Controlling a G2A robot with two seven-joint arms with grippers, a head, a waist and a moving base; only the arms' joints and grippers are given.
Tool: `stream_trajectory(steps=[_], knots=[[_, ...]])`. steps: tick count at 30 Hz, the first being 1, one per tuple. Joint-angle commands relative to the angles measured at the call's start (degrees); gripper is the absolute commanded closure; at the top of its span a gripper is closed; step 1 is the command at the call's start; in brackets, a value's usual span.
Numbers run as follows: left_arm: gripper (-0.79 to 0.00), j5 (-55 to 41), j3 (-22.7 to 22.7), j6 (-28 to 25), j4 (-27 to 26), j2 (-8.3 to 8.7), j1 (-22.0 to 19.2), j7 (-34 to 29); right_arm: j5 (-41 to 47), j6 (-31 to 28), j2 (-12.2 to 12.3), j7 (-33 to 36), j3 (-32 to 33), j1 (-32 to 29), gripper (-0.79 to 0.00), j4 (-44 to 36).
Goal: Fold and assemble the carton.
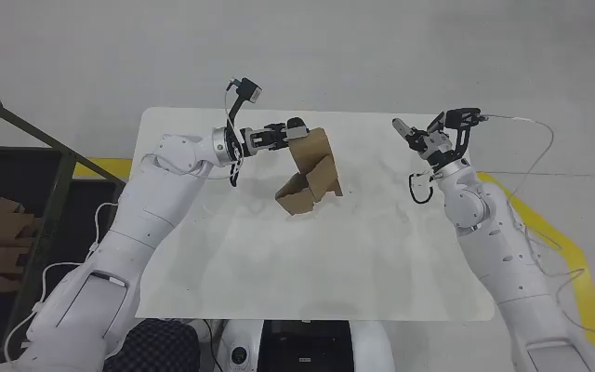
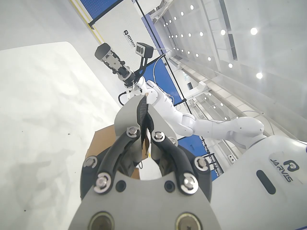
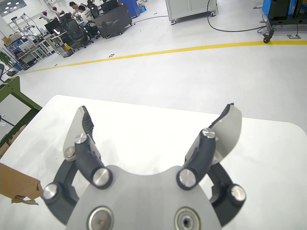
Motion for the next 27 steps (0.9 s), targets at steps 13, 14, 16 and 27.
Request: stream_trajectory(steps=[13, 14, 16, 27], knots=[[0.0, 0.0, 0.0, 0.0, 0.0, 0.0, 0.0, 0.0, 1.5, -15.5, -0.3, 7.9, -2.7, 0.1, -0.785, 1.0], [0.0, 0.0, 0.0, 0.0, 0.0, 0.0, 0.0, 0.0, 1.6, -17.5, -0.3, 8.5, -3.2, 0.3, -0.785, 1.4], [0.0, 0.0, 0.0, 0.0, 0.0, 0.0, 0.0, 0.0, 1.5, -21.4, -0.5, 9.7, -4.3, 0.6, -0.785, 2.1], [0.0, 0.0, 0.0, 0.0, 0.0, 0.0, 0.0, 0.0, 0.1, -37.3, -1.3, 13.8, -9.3, 3.1, -0.785, 5.3]])
